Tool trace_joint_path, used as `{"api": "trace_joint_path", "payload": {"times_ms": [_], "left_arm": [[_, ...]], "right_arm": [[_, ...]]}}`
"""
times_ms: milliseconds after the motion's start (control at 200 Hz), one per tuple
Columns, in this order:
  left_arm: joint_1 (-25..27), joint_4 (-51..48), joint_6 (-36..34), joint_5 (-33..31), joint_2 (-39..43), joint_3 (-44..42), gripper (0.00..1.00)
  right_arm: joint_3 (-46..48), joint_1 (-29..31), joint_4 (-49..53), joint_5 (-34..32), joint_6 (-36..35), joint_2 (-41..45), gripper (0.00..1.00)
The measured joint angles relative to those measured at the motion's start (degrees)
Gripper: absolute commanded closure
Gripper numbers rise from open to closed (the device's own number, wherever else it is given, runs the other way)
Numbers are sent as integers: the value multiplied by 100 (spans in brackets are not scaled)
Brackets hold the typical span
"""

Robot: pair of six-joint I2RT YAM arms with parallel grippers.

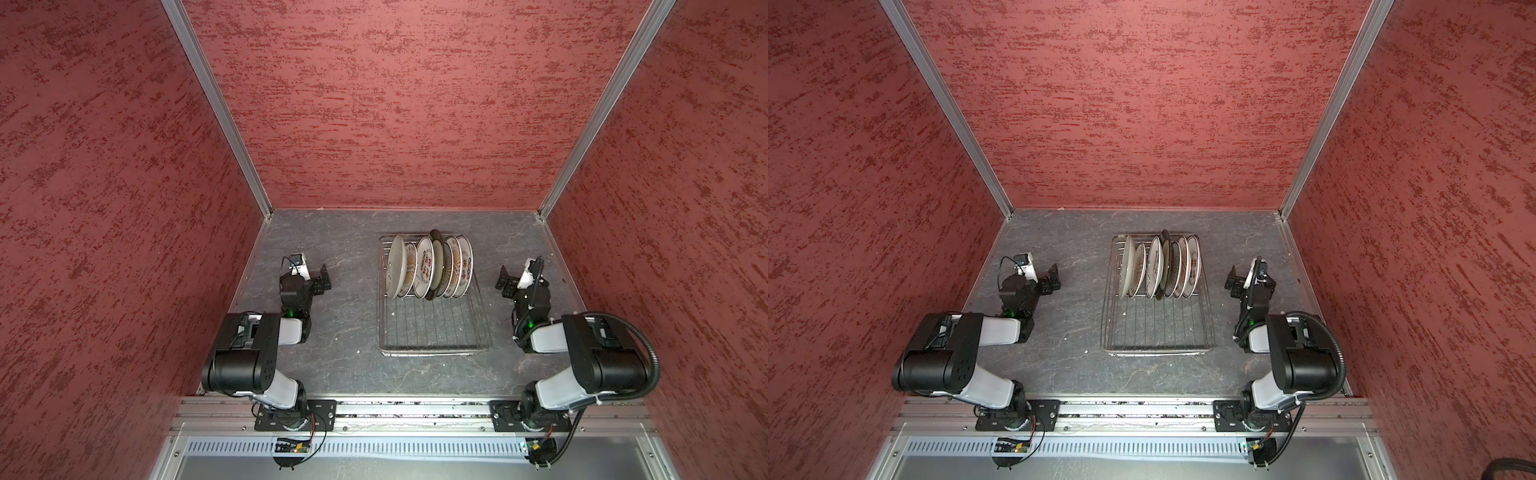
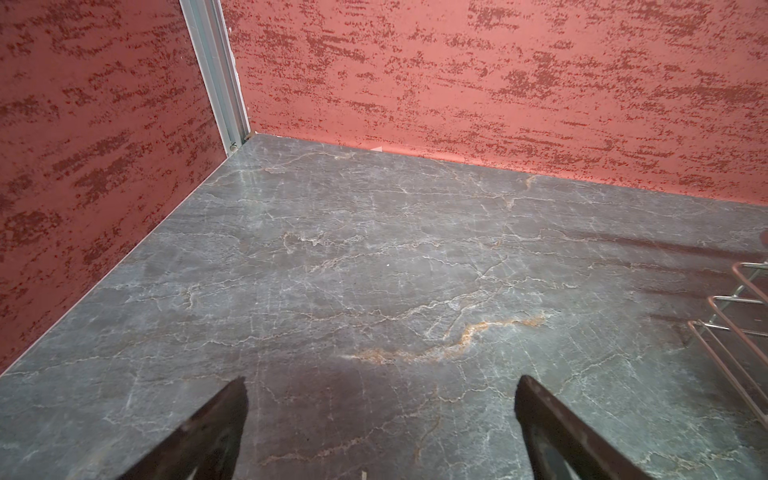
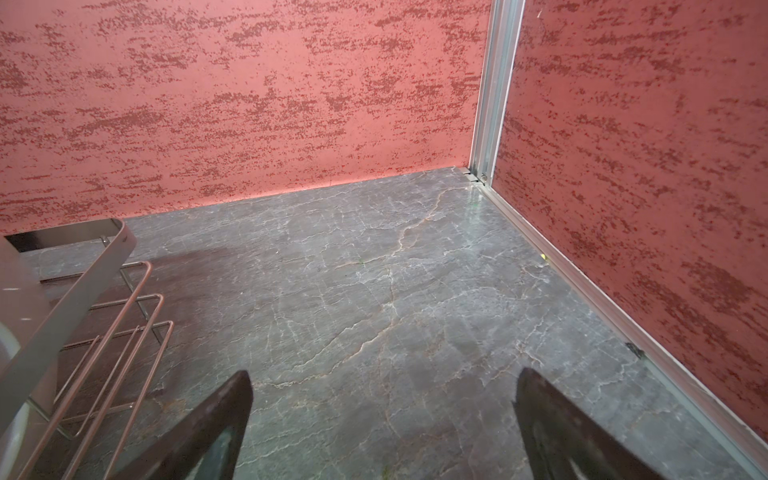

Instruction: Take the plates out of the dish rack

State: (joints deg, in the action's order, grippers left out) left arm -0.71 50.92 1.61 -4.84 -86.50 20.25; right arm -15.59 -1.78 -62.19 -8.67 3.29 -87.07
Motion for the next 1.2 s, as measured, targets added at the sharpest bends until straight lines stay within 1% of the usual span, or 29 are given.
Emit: {"api": "trace_joint_path", "payload": {"times_ms": [95,225,331,401,431,466,551,616,696,802,877,922,992,1077,1142,1197], "left_arm": [[9,-343,0,-26,326,50,1],[90,-1113,-44,-35,837,424,1],[192,-1567,-11,-2,1381,570,1],[212,-1895,181,92,1840,577,1],[210,-2055,398,133,2076,579,0],[188,-2288,811,201,2371,597,1],[66,-2951,1700,678,3029,822,1],[2,-3473,2398,1121,3421,1204,0],[-33,-3847,3130,1709,3753,1652,1],[-177,-3766,4098,2616,4024,1847,0],[-269,-3480,4892,3187,4100,1786,1],[-284,-3265,5335,3423,4100,1731,1],[-286,-2962,6033,3696,4063,1639,1],[-273,-2723,6743,3928,4017,1606,0],[-251,-2608,7066,4065,4002,1606,1],[-192,-2691,7217,4103,4024,1620,0]], "right_arm": [[-50,0,195,105,-42,236,1],[-177,0,669,181,-74,796,1],[-330,0,1333,236,-31,1585,1],[-520,-2,1893,295,131,2214,1],[-614,-4,2092,293,313,2496,1],[-713,-4,2282,282,529,2785,1],[-1062,-9,3029,293,1141,3438,1],[-1506,-22,3762,407,1499,3705,1],[-2090,-31,4516,590,1961,3827,1],[-2503,-31,5141,1185,2334,3934,1],[-2527,-31,5342,1729,2645,4048,1],[-2511,-31,5390,2024,2822,4113,1],[-2542,-31,5445,2415,3082,4159,1],[-2881,-31,5619,2929,3331,3965,1],[-3327,-31,5816,3294,3482,3661,1],[-3753,-31,6120,3462,3528,3423,1]]}}
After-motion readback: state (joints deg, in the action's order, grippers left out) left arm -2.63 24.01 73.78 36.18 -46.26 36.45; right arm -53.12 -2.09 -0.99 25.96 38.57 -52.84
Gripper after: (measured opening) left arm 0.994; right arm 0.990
